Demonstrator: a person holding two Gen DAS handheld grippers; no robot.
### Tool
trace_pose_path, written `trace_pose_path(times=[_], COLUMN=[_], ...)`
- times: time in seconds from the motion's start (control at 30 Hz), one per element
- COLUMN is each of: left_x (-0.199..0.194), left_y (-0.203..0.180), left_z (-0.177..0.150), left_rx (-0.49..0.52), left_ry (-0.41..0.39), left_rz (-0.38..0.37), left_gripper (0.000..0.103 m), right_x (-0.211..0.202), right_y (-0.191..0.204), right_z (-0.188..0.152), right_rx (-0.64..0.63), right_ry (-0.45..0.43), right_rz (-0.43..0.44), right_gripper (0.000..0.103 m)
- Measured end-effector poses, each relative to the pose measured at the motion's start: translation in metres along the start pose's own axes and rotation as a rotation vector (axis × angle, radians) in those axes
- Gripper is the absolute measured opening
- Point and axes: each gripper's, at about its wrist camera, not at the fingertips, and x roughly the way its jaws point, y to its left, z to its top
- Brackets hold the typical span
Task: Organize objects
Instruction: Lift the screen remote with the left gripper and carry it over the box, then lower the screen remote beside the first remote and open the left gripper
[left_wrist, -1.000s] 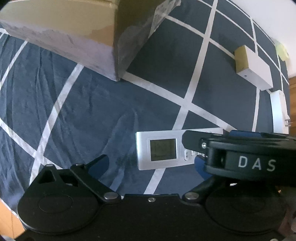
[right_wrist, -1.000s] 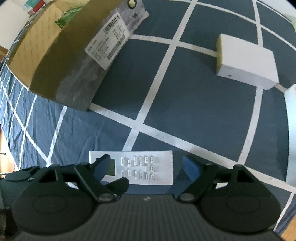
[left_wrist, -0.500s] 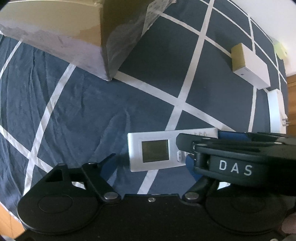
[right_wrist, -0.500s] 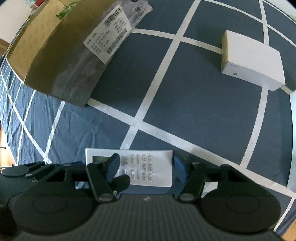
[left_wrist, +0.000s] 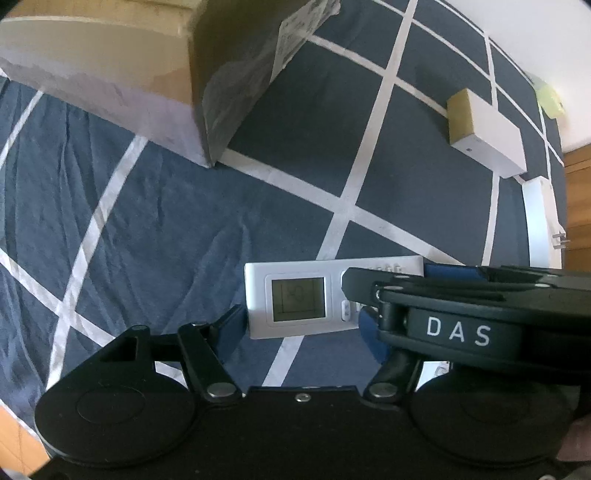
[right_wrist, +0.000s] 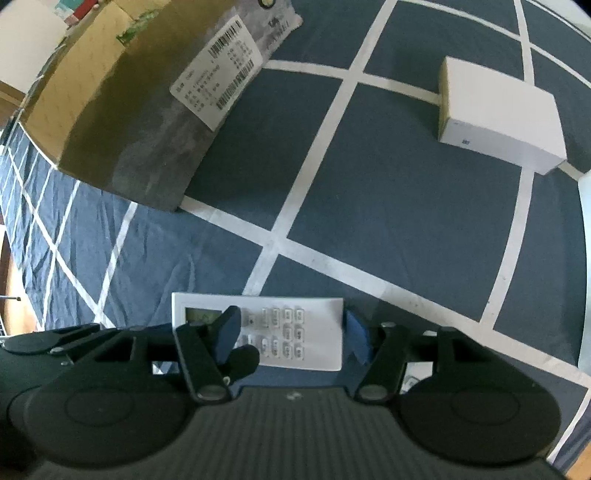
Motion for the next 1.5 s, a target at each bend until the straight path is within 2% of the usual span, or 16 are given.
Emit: trace_pose_path(times=[0.5, 0.77, 1.1, 1.5], left_x=[-0.06, -0.09, -0.124, -0.153], left_y=[-0.01, -0.002, 0.033, 0.09], left_z=[0.003, 0.017, 0.058, 0.107], left_rx=[0.109, 0.19, 0.327, 0.483], left_ry=[-0.083, -0.119, -0.135, -0.148], left_rz=[0.03, 0.022, 0.0, 0.014], left_gripper=[0.065, 0.065, 0.065, 0.065], right_x=[-0.056, -0.082, -0.094, -0.08], right_y=[0.024, 0.047, 0.096, 0.167], right_z=[-0.009, -0.004, 0.018, 0.046], right_rx=[0.061, 0.107, 0.206, 0.345], right_ry=[-0.133, -0.207, -0.284, -0.382], right_rz=[0.031, 0.02, -0.005, 0.006], right_gripper=[0.061, 0.061, 0.061, 0.061])
